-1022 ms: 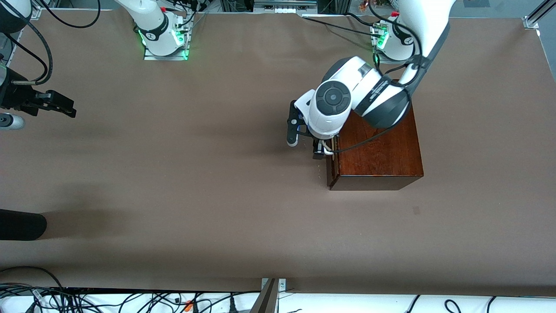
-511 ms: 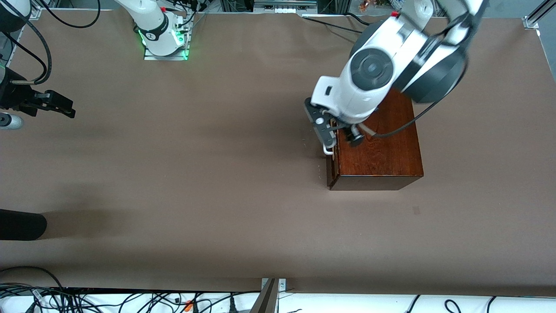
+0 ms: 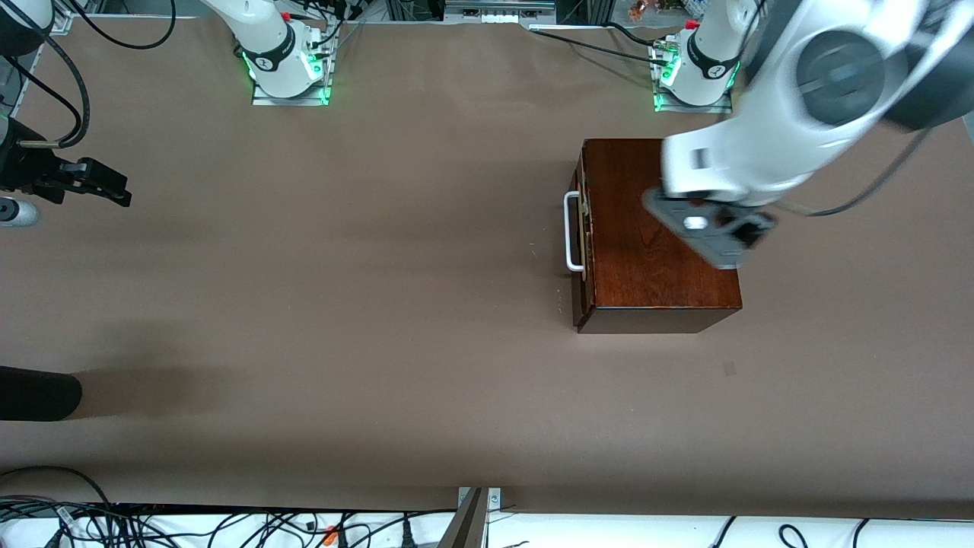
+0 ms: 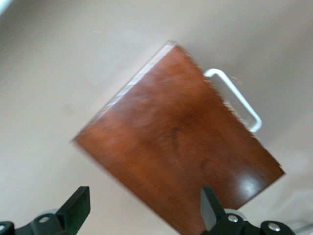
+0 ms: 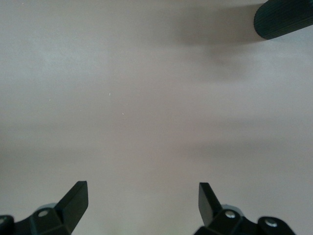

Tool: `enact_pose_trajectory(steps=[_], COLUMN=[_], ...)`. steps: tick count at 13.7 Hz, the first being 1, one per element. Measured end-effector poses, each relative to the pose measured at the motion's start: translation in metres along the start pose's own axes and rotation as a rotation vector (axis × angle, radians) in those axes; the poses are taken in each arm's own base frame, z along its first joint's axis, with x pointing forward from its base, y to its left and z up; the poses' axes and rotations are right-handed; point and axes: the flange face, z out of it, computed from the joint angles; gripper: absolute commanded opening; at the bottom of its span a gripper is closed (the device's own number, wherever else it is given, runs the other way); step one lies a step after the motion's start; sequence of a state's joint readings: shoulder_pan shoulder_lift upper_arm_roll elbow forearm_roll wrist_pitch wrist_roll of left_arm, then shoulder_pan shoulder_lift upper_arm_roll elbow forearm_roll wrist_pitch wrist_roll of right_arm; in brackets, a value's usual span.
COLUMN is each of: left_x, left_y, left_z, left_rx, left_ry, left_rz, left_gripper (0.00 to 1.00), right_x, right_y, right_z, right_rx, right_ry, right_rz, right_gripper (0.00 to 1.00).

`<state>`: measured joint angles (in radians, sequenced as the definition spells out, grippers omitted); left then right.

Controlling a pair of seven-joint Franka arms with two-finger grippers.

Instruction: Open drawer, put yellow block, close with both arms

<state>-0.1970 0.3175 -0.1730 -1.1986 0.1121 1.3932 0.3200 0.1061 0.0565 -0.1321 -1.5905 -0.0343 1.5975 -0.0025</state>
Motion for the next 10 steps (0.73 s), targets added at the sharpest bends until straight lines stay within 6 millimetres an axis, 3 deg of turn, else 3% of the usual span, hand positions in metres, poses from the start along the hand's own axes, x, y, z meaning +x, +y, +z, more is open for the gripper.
enact_pose_trajectory(steps=[2,3,7,10], left_x=[-0.035,-0.054,-0.128,-0.146], left_y=[-0.026,-0.037,-0.083,-0.098], left_z=[-0.028,-0.032,-0.012,0.009], left_rx=[0.016,0.001,-0.038,-0.053], left_ry=[0.11,0.149,0.148,0.113], left_rz=[-0.175,-0.281,-0.527,-0.56], left_gripper=[1.0,1.0,1.0,1.0], right_x=[0.0,0.0,0.0,0.0], right_y=[0.0,0.0,0.0,0.0], right_z=[0.0,0.0,0.0,0.0], right_rx=[0.0,0.0,0.0,0.0], right_ry=[0.0,0.0,0.001,0.001], right_rz=[0.0,0.0,0.0,0.001], right_gripper=[1.0,1.0,1.0,1.0])
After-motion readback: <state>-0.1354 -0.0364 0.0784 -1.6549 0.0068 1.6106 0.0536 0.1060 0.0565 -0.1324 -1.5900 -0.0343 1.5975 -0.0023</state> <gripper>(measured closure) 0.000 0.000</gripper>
